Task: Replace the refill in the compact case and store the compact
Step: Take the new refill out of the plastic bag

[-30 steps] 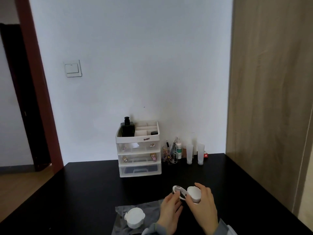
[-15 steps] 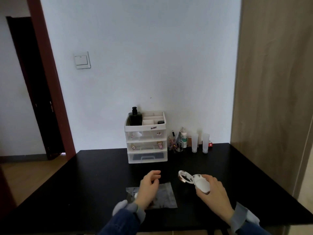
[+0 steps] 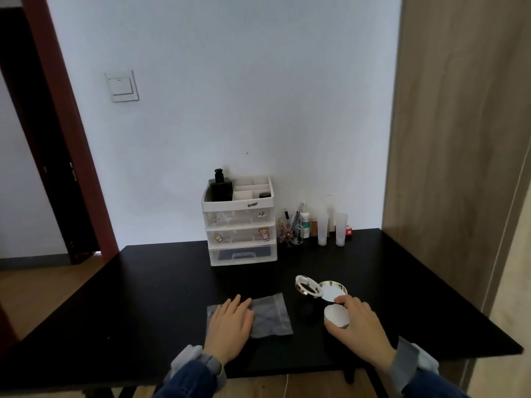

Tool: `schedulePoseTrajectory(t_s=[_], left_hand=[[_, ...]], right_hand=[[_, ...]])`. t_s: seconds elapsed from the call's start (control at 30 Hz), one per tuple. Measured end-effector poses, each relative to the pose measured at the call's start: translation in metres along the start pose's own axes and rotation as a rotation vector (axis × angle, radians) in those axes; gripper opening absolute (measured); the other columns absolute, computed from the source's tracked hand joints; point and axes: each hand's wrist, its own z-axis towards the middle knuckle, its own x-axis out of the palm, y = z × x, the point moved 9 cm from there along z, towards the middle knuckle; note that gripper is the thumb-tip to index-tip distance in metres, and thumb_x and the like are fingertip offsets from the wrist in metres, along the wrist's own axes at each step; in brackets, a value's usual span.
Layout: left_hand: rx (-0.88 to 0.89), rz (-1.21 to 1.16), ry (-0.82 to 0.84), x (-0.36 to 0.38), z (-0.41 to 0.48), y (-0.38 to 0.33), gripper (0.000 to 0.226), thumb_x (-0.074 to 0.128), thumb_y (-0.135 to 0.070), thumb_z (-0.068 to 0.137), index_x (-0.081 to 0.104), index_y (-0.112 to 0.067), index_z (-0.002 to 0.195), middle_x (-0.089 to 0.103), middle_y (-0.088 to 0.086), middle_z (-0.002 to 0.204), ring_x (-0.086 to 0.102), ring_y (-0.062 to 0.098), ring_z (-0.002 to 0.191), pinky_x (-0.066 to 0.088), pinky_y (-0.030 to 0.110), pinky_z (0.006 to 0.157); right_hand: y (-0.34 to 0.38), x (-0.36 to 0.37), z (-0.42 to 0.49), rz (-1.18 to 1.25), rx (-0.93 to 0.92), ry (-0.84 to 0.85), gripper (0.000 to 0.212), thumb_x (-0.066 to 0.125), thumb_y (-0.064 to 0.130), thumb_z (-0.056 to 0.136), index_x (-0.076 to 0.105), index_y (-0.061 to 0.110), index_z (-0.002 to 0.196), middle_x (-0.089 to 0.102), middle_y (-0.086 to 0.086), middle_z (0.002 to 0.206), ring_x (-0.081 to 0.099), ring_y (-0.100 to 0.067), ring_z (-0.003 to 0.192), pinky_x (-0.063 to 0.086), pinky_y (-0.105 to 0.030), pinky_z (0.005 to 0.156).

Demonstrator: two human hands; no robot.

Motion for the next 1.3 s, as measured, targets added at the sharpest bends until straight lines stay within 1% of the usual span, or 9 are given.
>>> schedulePoseTrajectory(t_s=[0.43, 0.57, 0.67, 0.8, 0.87, 0.93, 1.0, 1.07, 1.3], left_hand=[[0.026, 0.011, -0.026, 0.007, 0.003, 0.006, 0.048, 0.024, -0.044, 0.101, 0.031, -0.033, 0.147, 0.026, -0.005, 0.159, 0.019, 0.014, 0.148, 0.014, 0.035, 0.121], [0.033, 0.005, -0.021, 0.008, 0.003, 0.006, 0.047, 0.025, -0.044, 0.101, 0.031, -0.034, 0.147, 0.026, -0.006, 0.159, 0.019, 0.014, 0.148, 0.014, 0.035, 0.121], [0.044, 0.005, -0.021, 0.006, 0.002, 0.005, 0.047, 0.024, -0.042, 0.102, 0.031, -0.033, 0.147, 0.026, -0.006, 0.159, 0.018, 0.014, 0.148, 0.013, 0.035, 0.121], [0.046, 0.01, -0.023, 0.005, 0.001, 0.004, 0.048, 0.025, -0.044, 0.101, 0.031, -0.033, 0.147, 0.027, -0.007, 0.159, 0.018, 0.013, 0.148, 0.013, 0.035, 0.121], [0.045, 0.004, -0.002, 0.008, 0.002, 0.005, 0.051, 0.028, -0.049, 0.099, 0.03, -0.033, 0.147, 0.026, -0.007, 0.159, 0.017, 0.013, 0.148, 0.013, 0.036, 0.121], [0.042, 0.009, 0.008, 0.01, 0.002, 0.006, 0.056, 0.031, -0.056, 0.095, 0.029, -0.035, 0.147, 0.025, -0.008, 0.159, 0.017, 0.014, 0.148, 0.013, 0.037, 0.121], [0.035, 0.02, 0.006, 0.01, 0.003, 0.007, 0.059, 0.032, -0.059, 0.093, 0.028, -0.036, 0.147, 0.025, -0.009, 0.159, 0.017, 0.013, 0.148, 0.013, 0.038, 0.12], [0.033, 0.015, 0.006, 0.01, 0.003, 0.009, 0.059, 0.033, -0.059, 0.093, 0.028, -0.036, 0.147, 0.024, -0.009, 0.159, 0.016, 0.013, 0.148, 0.012, 0.037, 0.12], [0.057, 0.008, 0.013, 0.01, -0.003, 0.009, 0.059, 0.034, -0.059, 0.092, 0.028, -0.037, 0.146, 0.024, -0.011, 0.159, 0.015, 0.012, 0.148, 0.011, 0.035, 0.12]], right_hand=[[-0.005, 0.006, -0.001, -0.068, -0.004, -0.031, 0.066, 0.054, 0.065, 0.07, 0.039, 0.036, 0.127, 0.037, 0.018, 0.104, 0.038, -0.003, 0.092, 0.033, -0.02, 0.077], [-0.002, 0.004, -0.003, -0.082, 0.008, -0.06, 0.068, 0.056, 0.06, 0.072, 0.037, 0.032, 0.131, 0.043, 0.011, 0.114, 0.038, -0.005, 0.095, 0.034, -0.022, 0.078], [0.007, -0.003, -0.01, -0.124, 0.005, -0.136, 0.073, 0.062, 0.057, 0.073, 0.036, 0.028, 0.135, 0.042, 0.004, 0.126, 0.043, -0.011, 0.109, 0.039, -0.024, 0.089], [0.047, -0.008, -0.026, -0.151, -0.213, -0.205, 0.059, 0.067, 0.048, 0.076, 0.047, 0.032, 0.129, 0.048, 0.006, 0.129, 0.044, -0.013, 0.123, 0.035, -0.029, 0.102], [0.076, 0.002, -0.037, -0.12, -0.381, -0.131, 0.044, 0.06, 0.045, 0.081, 0.05, 0.037, 0.123, 0.049, 0.012, 0.126, 0.043, -0.007, 0.121, 0.031, -0.021, 0.099], [0.099, 0.016, -0.042, -0.053, -0.464, -0.026, 0.035, 0.054, 0.044, 0.084, 0.05, 0.04, 0.119, 0.048, 0.017, 0.123, 0.042, 0.002, 0.114, 0.031, -0.011, 0.09], [0.112, 0.031, -0.038, 0.042, -0.407, 0.059, 0.039, 0.053, 0.043, 0.087, 0.045, 0.038, 0.125, 0.044, 0.018, 0.126, 0.041, 0.005, 0.108, 0.038, -0.01, 0.086], [0.117, 0.042, -0.027, 0.104, -0.281, 0.09, 0.047, 0.055, 0.042, 0.088, 0.041, 0.032, 0.131, 0.042, 0.015, 0.13, 0.041, 0.002, 0.109, 0.043, -0.016, 0.089], [0.122, 0.064, 0.004, 0.194, -0.014, 0.159, 0.063, 0.053, 0.046, 0.09, 0.032, 0.018, 0.142, 0.039, -0.002, 0.139, 0.041, -0.017, 0.125, 0.041, -0.03, 0.1]])
